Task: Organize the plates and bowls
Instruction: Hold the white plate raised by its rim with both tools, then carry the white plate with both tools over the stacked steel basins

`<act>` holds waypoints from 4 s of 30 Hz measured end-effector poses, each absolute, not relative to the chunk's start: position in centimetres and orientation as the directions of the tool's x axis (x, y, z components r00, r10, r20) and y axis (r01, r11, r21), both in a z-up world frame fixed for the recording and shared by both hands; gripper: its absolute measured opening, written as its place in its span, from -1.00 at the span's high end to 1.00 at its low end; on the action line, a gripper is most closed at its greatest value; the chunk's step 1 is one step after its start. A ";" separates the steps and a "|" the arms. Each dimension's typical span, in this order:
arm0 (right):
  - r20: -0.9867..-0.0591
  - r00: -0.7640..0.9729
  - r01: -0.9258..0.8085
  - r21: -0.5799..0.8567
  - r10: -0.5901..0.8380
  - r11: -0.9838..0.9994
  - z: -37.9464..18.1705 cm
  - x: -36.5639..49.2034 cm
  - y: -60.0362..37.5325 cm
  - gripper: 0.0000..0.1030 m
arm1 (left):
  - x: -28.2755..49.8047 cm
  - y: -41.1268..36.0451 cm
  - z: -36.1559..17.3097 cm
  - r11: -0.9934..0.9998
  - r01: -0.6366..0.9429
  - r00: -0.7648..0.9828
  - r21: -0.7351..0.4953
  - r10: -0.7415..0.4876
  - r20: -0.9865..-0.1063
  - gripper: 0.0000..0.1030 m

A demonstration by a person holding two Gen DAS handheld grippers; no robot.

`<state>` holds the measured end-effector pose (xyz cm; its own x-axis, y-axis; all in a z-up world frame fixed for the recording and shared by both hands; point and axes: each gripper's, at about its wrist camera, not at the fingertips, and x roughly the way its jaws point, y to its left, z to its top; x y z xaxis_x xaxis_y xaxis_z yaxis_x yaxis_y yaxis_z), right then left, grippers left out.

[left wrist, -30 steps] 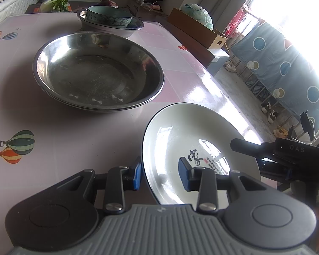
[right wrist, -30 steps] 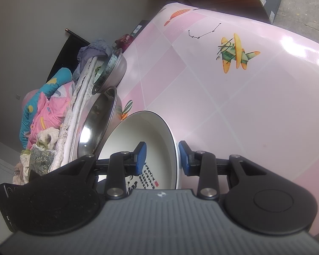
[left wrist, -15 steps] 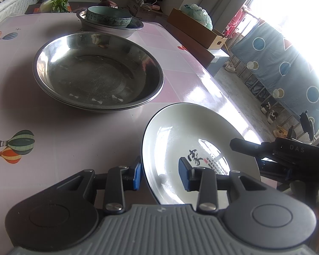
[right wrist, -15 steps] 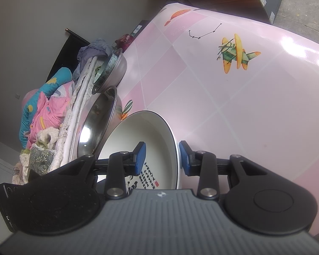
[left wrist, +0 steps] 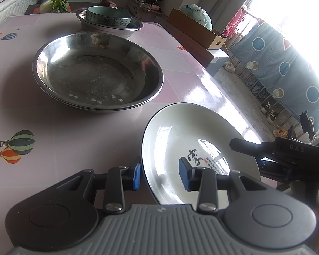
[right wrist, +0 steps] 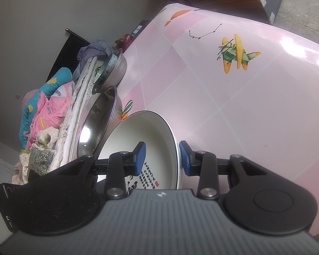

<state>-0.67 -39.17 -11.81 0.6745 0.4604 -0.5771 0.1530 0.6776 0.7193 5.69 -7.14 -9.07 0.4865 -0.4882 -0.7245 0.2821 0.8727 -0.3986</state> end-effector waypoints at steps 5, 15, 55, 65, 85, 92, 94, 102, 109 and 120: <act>-0.577 0.674 0.153 0.719 0.460 0.678 -11.8 -0.7 -39.2 0.35 | 5.7 -7.1 -9.1 0.873 0.282 0.487 -0.399 -0.488 -0.724 0.27; -0.577 0.675 0.153 0.719 0.460 0.678 -11.8 -0.7 -39.1 0.35 | 5.7 -7.1 -9.1 0.873 0.282 0.487 -0.399 -0.488 -0.724 0.27; -0.625 0.664 0.054 0.587 0.410 0.808 -11.0 -1.0 -39.0 0.62 | 3.1 -8.7 -9.0 0.900 0.371 0.549 -0.229 -0.411 -0.728 0.48; -0.641 0.660 -0.015 0.509 0.391 0.861 -10.4 -3.7 -38.3 0.67 | 2.6 -10.0 -9.0 0.894 0.423 0.562 -0.149 -0.387 -0.731 0.20; -0.648 0.686 -0.095 0.370 0.330 0.924 -9.9 -1.6 -35.6 0.61 | 3.7 -9.4 -8.8 0.909 0.403 0.586 -0.105 -0.344 -0.734 -0.03; -0.616 0.721 -0.107 0.351 0.316 0.930 -10.4 -1.3 -35.1 0.57 | 3.6 -10.0 -9.0 0.900 0.425 0.598 -0.100 -0.362 -0.715 -0.13; -0.608 0.725 -0.105 0.366 0.323 0.925 -10.4 -1.2 -35.3 0.56 | 3.5 -9.9 -9.0 0.902 0.419 0.601 -0.103 -0.361 -0.713 -0.06; -0.617 0.723 -0.092 0.360 0.312 0.928 -10.0 -1.6 -35.1 0.55 | 3.5 -9.7 -8.7 0.908 0.402 0.594 -0.117 -0.356 -0.722 0.04; -0.614 0.728 -0.090 0.356 0.305 0.930 -9.6 -2.0 -35.2 0.55 | 3.0 -9.9 -8.4 0.906 0.407 0.599 -0.115 -0.361 -0.715 0.08; -0.599 0.741 -0.097 0.351 0.303 0.932 -8.6 -2.5 -35.4 0.55 | 2.8 -9.7 -7.8 0.907 0.400 0.605 -0.128 -0.367 -0.707 0.08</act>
<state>-2.52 -35.37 -8.59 0.7412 0.3025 -0.5993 -0.0967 0.9315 0.3506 2.77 -9.75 -7.78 0.6053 -0.3666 -0.7065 0.4002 0.9074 -0.1280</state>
